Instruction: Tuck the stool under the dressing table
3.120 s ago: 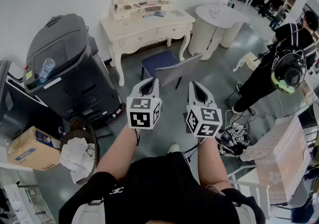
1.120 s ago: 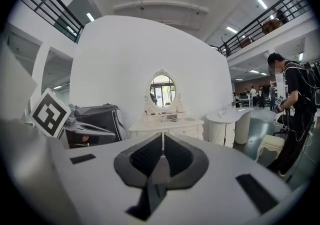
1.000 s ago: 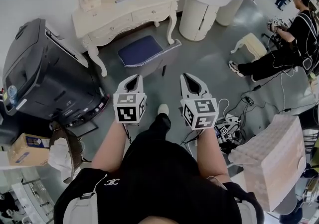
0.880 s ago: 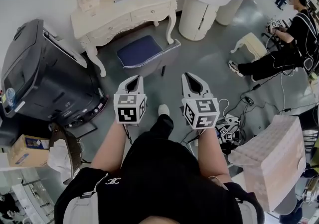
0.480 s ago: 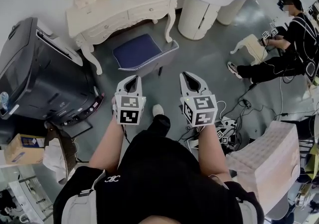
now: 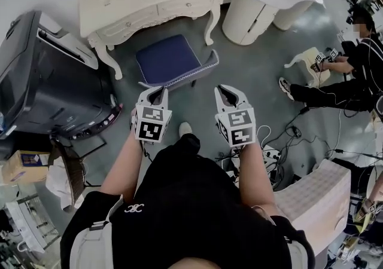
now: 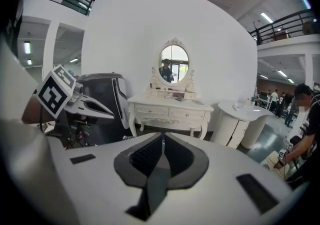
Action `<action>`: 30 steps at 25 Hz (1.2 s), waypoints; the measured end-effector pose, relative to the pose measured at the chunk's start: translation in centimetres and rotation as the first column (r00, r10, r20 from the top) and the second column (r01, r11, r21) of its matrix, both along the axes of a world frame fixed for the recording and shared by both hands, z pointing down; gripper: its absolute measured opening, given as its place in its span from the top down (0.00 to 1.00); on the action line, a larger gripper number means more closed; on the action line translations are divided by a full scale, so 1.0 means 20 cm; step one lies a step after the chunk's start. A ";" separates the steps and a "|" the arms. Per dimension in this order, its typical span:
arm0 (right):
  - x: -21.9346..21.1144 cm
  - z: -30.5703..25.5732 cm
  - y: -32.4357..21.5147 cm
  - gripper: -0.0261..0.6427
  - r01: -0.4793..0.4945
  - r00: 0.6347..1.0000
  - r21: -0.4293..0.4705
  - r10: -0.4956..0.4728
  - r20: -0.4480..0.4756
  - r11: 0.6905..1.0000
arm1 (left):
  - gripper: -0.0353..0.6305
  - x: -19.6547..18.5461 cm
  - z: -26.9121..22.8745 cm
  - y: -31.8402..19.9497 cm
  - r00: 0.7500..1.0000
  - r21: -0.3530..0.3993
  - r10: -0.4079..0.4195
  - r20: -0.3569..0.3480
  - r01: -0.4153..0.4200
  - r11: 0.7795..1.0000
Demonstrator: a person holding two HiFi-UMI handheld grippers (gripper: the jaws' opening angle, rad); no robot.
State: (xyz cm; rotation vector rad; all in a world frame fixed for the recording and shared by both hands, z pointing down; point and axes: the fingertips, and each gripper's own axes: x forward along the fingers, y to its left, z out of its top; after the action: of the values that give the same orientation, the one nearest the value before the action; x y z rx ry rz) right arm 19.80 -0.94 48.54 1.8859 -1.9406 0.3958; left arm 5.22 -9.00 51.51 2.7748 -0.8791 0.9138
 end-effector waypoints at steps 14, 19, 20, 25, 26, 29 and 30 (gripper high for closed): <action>0.33 0.37 -0.38 0.87 0.214 0.966 -0.291 -0.246 -0.078 0.932 | 0.85 0.11 0.34 -0.16 0.982 -0.199 0.084 0.172 -0.049 0.979; 0.36 0.46 -0.47 0.86 0.314 0.933 -0.336 -0.354 -0.066 0.888 | 0.76 0.10 0.41 -0.15 0.972 -0.235 0.078 0.223 -0.024 0.972; 0.36 0.48 -0.48 0.86 0.333 0.924 -0.341 -0.376 -0.066 0.879 | 0.75 0.09 0.43 -0.15 0.970 -0.243 0.074 0.233 -0.015 0.970; 0.37 0.58 -0.52 0.75 0.462 0.852 -0.394 -0.521 -0.051 0.795 | 0.72 0.06 0.52 -0.18 0.961 -0.254 0.017 0.276 0.056 0.966; 0.37 0.61 -0.52 0.72 0.487 0.830 -0.413 -0.555 -0.056 0.770 | 0.72 0.06 0.54 -0.18 0.957 -0.249 0.014 0.290 0.062 0.967; 0.37 0.70 -0.51 0.70 0.530 0.766 -0.470 -0.636 -0.092 0.706 | 0.72 0.04 0.60 -0.19 0.944 -0.230 -0.016 0.330 0.097 0.968; 0.37 0.72 -0.52 0.70 0.537 0.753 -0.478 -0.651 -0.100 0.695 | 0.72 0.03 0.61 -0.20 0.940 -0.218 -0.036 0.338 0.115 0.969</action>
State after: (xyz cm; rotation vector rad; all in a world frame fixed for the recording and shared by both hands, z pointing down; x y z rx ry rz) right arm 27.17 -11.39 63.00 0.8929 -1.9529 0.3033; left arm 5.77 -12.92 63.67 2.4086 -0.8468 1.3999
